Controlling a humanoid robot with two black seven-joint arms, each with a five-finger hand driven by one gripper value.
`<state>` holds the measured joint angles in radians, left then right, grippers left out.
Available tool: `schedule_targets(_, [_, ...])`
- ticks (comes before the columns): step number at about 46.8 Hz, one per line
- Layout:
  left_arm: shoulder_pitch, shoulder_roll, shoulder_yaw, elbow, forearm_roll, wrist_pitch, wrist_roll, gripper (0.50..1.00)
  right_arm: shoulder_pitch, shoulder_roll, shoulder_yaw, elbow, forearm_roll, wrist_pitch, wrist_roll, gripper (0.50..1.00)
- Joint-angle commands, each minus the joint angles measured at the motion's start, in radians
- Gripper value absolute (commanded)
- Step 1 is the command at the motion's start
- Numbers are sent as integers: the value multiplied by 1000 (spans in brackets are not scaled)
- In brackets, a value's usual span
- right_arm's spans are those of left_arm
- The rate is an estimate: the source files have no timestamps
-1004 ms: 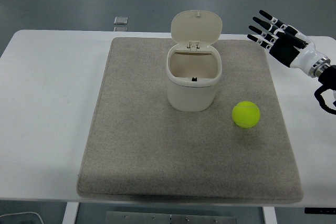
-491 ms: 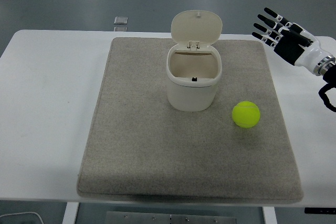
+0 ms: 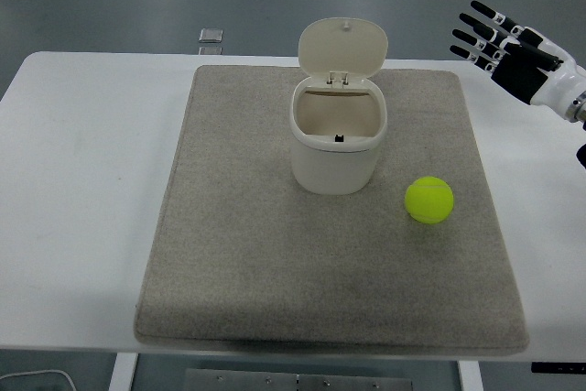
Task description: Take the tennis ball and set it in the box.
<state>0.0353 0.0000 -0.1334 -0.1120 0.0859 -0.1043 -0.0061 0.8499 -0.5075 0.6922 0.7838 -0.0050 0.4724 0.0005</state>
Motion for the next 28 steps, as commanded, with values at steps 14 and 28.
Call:
schedule_targets(14, [0, 0, 0, 0, 0, 0, 0, 992, -5, -31, 3, 6, -251, 64, 21, 907])
schedule_targets(28, [0, 0, 0, 0, 0, 0, 0, 992, -5, -127, 1, 110, -595, 103, 118, 907])
